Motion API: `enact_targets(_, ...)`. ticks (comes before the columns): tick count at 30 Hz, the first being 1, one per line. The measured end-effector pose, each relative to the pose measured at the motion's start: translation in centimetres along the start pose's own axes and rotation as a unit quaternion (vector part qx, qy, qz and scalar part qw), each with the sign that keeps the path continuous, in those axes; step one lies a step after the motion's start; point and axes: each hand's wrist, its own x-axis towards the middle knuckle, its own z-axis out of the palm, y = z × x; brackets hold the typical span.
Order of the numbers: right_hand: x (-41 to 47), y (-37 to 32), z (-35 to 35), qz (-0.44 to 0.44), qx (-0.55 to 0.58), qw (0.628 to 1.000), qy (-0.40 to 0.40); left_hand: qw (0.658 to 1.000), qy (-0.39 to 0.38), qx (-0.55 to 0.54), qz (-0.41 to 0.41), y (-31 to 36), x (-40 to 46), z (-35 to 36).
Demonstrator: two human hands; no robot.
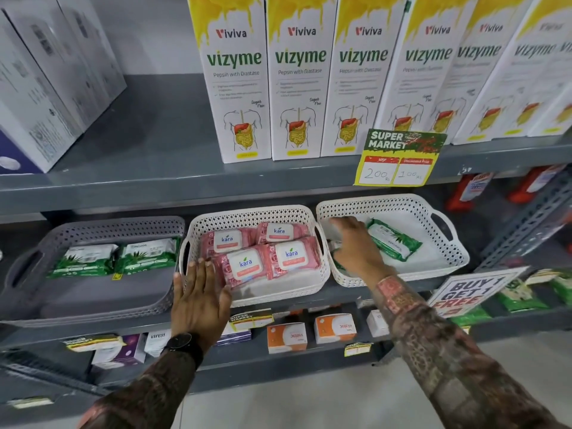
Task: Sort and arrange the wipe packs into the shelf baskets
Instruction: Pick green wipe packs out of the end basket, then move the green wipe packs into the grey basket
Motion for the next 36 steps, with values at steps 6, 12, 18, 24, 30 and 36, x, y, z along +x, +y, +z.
enact_targets(6,-0.6,3.2,-0.2,0.028,-0.077,0.981,-0.175,1.000,-0.004,-0.007,0.007,-0.1,-0.1,0.0)
enact_targets(12,-0.7,2.5,-0.5,0.058,-0.056,0.990,-0.118,1.000,-0.015,-0.016,0.004,-0.2,0.0,-0.4)
enact_targets(18,0.7,-3.2,-1.9,0.041,-0.089,0.991,0.086,0.991,0.029,-0.123,0.034,-2.4,0.2,-2.2)
enact_targets(24,2.5,-19.1,1.5,-0.107,-0.070,0.989,0.077,0.989,0.085,-0.106,-0.063,-14.9,-0.4,-4.4)
enact_targets(30,0.5,-35.8,12.1,-0.296,-0.012,0.955,-0.002,0.984,0.060,-0.068,-0.153,-24.8,-2.8,-5.2)
enact_targets(36,1.1,-44.2,19.4,-0.340,-0.113,0.931,-0.063,0.985,0.078,-0.053,-0.144,-25.5,-3.3,-3.9)
